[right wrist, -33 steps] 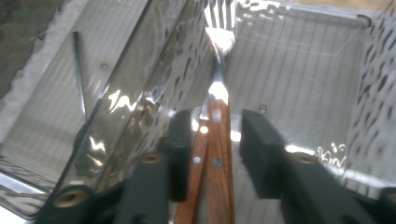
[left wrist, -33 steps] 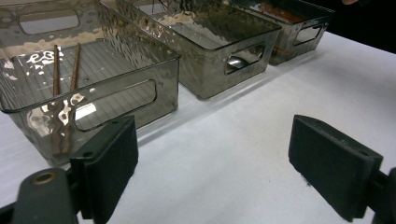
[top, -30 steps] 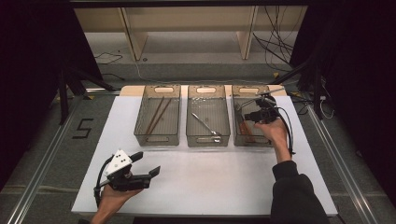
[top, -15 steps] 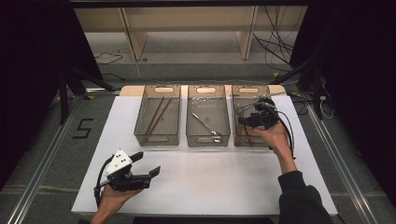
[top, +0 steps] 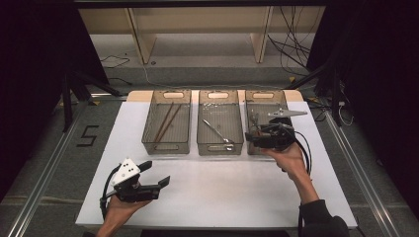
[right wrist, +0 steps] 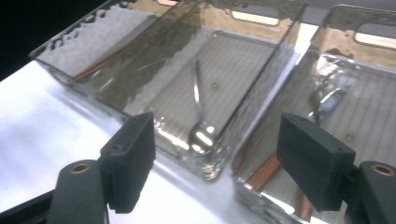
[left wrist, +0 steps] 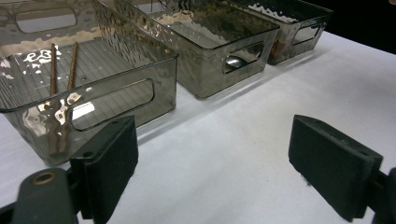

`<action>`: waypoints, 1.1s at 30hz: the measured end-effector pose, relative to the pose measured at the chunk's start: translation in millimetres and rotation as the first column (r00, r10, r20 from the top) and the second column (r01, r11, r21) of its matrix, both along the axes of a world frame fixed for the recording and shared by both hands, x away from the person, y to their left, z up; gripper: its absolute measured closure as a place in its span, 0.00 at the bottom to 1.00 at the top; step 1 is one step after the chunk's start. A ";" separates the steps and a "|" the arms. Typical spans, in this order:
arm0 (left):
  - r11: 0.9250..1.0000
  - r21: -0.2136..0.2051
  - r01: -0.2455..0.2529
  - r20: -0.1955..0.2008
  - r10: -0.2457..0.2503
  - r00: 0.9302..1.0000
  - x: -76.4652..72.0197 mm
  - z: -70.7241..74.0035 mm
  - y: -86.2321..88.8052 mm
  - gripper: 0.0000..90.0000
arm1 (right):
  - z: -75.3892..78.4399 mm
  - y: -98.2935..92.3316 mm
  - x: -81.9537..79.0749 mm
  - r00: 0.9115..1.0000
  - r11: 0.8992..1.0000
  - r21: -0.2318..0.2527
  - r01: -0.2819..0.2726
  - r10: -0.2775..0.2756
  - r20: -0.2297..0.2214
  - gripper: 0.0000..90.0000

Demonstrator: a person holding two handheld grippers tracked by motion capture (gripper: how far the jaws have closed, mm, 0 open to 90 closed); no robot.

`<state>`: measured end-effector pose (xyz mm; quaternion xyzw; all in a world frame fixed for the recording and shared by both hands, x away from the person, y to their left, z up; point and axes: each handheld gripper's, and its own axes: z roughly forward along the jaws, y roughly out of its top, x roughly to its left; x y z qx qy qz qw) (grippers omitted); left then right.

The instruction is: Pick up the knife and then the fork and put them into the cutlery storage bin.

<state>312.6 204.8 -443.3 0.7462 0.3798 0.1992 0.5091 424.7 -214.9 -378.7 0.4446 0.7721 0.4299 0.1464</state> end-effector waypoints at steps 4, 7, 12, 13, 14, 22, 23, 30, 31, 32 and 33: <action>1.000 -0.005 0.002 -0.004 -0.002 1.000 0.1 0.0 0.1 0.17 | -1.5 3.3 -11.6 1.000 1.000 0.012 -0.023 0.023 0.022 0.31; 1.000 -0.008 0.004 -0.007 -0.004 1.000 0.1 0.1 0.0 0.17 | -1.4 5.0 -19.4 0.999 0.999 0.014 -0.030 0.029 0.044 0.30; 1.000 -0.008 0.006 -0.008 -0.006 1.000 0.2 0.2 0.2 0.17 | -2.6 5.8 -33.2 0.996 0.998 0.034 -0.048 0.045 0.074 0.29; 1.000 -0.008 0.007 -0.009 -0.007 1.000 0.2 0.2 0.2 0.17 | -3.4 6.0 -36.0 0.996 0.998 0.035 -0.055 0.052 0.078 0.28; 1.000 -0.008 0.007 -0.009 -0.007 1.000 0.1 0.2 0.2 0.17 | -4.1 5.9 -39.1 0.995 0.998 0.035 -0.057 0.054 0.082 0.28; 1.000 -0.014 0.012 -0.016 -0.013 1.000 0.1 0.2 -0.6 0.17 | -13.0 3.2 -59.3 0.990 0.995 0.060 -0.084 0.077 0.118 0.27; 1.000 -0.015 0.013 -0.017 -0.013 1.000 0.0 0.2 -0.8 0.17 | -14.2 3.1 -61.8 0.989 0.994 0.064 -0.084 0.075 0.126 0.27; 1.000 -0.020 0.018 -0.021 -0.018 1.000 -0.2 0.3 -0.9 0.17 | -23.6 4.2 -74.6 0.987 0.992 0.076 -0.105 0.094 0.131 0.26; 1.000 -0.022 0.018 -0.021 -0.019 1.000 -0.2 0.4 -0.9 0.17 | -25.1 4.3 -76.1 0.986 0.991 0.078 -0.108 0.096 0.136 0.26; 1.000 -0.023 0.018 -0.021 -0.018 1.000 -0.3 0.5 -0.8 0.17 | -26.5 4.4 -77.9 0.985 0.991 0.081 -0.110 0.097 0.145 0.26; 1.000 -0.024 0.018 -0.022 -0.019 1.000 -0.3 0.6 -0.7 0.17 | -27.5 4.6 -80.1 0.985 0.990 0.088 -0.108 0.094 0.146 0.26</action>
